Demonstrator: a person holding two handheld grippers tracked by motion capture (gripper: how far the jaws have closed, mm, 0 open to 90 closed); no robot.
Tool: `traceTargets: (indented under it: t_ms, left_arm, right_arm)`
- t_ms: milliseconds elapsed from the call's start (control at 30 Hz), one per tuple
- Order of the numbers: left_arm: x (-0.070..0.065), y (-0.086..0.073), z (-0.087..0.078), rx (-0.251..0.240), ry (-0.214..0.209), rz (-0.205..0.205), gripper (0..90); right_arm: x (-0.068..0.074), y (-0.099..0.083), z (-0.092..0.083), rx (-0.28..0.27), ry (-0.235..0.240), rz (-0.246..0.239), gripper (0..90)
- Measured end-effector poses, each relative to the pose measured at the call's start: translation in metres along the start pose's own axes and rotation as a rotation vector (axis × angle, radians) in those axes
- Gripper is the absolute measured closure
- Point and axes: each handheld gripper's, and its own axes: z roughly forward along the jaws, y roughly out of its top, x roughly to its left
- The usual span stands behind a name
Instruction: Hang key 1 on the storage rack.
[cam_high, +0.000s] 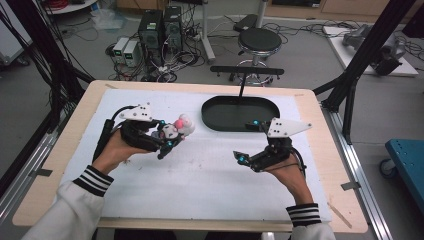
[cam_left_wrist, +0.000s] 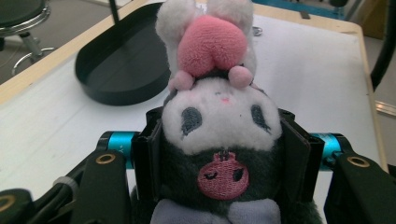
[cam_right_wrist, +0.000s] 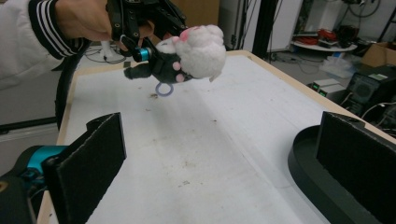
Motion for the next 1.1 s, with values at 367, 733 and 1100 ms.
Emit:
traceTargets:
  t_ms: [367,733,1100]
  left_arm:
    - [-0.011,0.009,0.019,-0.029,-0.092,0.031,42.1]
    - [-0.022,0.019,0.034,-0.055,-0.160,0.074,42.1]
    - [-0.028,0.025,0.041,-0.057,-0.199,0.105,42.1]
  right_arm:
    - [-0.007,0.017,0.017,0.022,0.087,-0.007,1.2]
    - [-0.011,0.031,0.032,0.058,0.184,-0.041,1.2]
    - [-0.017,0.039,0.050,0.074,0.274,-0.036,1.3]
